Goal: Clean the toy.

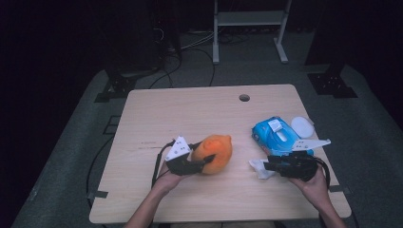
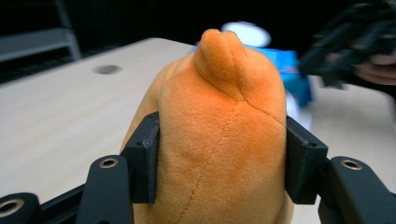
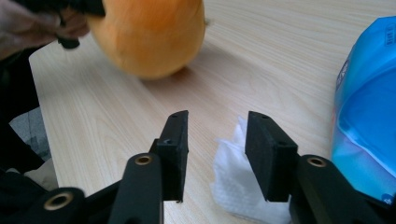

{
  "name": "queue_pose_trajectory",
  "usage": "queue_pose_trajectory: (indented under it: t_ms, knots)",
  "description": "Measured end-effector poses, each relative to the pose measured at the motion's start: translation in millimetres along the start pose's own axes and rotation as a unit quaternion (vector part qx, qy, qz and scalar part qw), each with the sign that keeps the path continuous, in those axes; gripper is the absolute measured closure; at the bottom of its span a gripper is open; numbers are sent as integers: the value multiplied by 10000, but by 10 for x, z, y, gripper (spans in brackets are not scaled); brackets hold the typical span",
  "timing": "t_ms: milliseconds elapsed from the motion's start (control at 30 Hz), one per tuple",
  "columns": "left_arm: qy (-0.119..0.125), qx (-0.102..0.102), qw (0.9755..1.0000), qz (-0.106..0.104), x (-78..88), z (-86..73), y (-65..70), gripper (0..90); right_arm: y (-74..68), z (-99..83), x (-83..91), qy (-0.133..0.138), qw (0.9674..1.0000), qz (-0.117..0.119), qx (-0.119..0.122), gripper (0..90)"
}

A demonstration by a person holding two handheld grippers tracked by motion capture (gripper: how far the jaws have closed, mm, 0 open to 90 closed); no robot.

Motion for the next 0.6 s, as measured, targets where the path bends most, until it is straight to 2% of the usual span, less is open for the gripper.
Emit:
queue_pose_trajectory:
  t_ms: [33,67,133,167,233,300,367,400,433,467,500,533,567,600]
  knots:
    - [0,0,10000,0,0,0,0,412,0,0,0,0,10000,0,0,574]
    - [-14,-37,9996,273,55,23,-139,412,-9,4,-4,-5,10000,19,18,568]
    - [-95,-165,9982,575,79,51,-272,412,-17,14,1,24,10000,27,38,563]
    - [-95,-165,9982,575,79,51,-272,412,-17,14,1,24,10000,27,38,563]
    - [-240,-357,9955,844,67,75,-378,412,-27,26,14,60,10000,37,30,558]
    - [-463,-610,9911,1091,12,71,-448,409,-27,38,22,108,9999,56,30,550]
    - [-714,-710,9876,1200,-80,23,-480,406,-25,39,23,112,9999,59,26,546]
    - [-978,-742,9865,1084,-196,-72,-450,381,-25,42,23,111,9999,63,32,543]
    - [-978,-742,9865,1084,-196,-72,-450,362,-27,44,23,109,9999,63,29,542]
    - [-1096,-745,9879,803,-306,-179,-351,333,-27,46,21,108,9999,66,38,541]
    - [-1059,-808,9881,763,-331,-187,-290,312,-29,48,19,107,9999,70,43,540]
    - [-1059,-808,9881,763,-331,-187,-290,290,-29,48,19,107,9999,70,43,540]
    - [-1049,-857,9888,623,-350,-172,-215,290,-32,50,15,112,9999,80,46,537]
    - [-977,-822,9911,376,-355,-140,-135,273,-33,52,9,112,9999,95,59,532]
Point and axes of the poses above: each handheld gripper's, and its own axes: x roughly backward along the jaws, z roughly out of its top, y roughly to its right, the point moved 4 cm from there along -x, roughly forward along the jaws, and after that the axes turned 5 degrees about -x, right-handed, at the moved point
